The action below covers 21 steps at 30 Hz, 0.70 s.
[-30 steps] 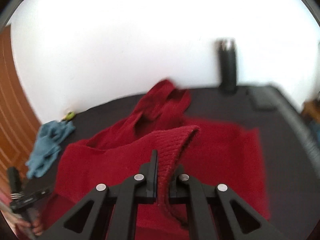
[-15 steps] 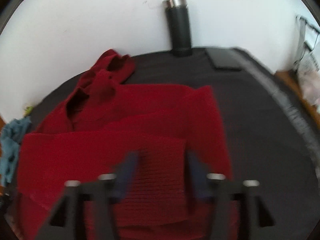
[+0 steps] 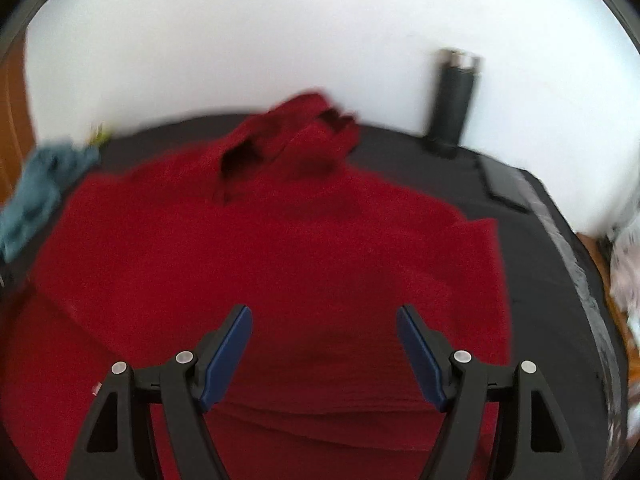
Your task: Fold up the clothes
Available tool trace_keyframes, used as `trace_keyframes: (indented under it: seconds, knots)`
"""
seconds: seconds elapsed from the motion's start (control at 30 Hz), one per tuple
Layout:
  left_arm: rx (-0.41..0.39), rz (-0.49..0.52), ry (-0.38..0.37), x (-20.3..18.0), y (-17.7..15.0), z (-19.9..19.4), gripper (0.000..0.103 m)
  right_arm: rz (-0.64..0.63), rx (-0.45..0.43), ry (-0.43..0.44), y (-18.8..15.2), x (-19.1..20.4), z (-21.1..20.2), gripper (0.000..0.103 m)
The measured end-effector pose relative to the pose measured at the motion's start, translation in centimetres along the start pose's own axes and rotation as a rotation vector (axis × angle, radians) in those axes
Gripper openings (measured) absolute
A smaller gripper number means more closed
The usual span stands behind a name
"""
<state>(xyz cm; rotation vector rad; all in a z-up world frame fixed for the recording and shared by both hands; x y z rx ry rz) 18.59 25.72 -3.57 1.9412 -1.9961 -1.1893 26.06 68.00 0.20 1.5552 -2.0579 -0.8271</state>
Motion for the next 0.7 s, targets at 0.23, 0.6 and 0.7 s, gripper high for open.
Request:
trace_keyframes:
  seconds: [0.23,0.6,0.7]
  knots:
    - [-0.046,-0.071,0.061,1.7,0.5,-0.5,0.084,-0.017,0.081,-0.024,-0.9,0.2,2.6,0.085]
    - [-0.07,0.02,-0.099,-2.1,0.4,-2.3,0.084,-0.018,0.086,-0.03,-1.3,0.2,2.9,0.091]
    - [-0.002,0.16,-0.189,-7.2,0.1,-2.0,0.084,-0.016,0.088,-0.013,-1.3,0.3,2.9,0.094]
Point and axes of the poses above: each gripper's, at about its wrist camera, not at the fingertips, and z roughly the way its jaws point, x to its left, y to its top, the point moved 4 cm from there along z, roughly the way its jaws point, and after that the axes turned 1 degree about x, right-handed, at the moved point
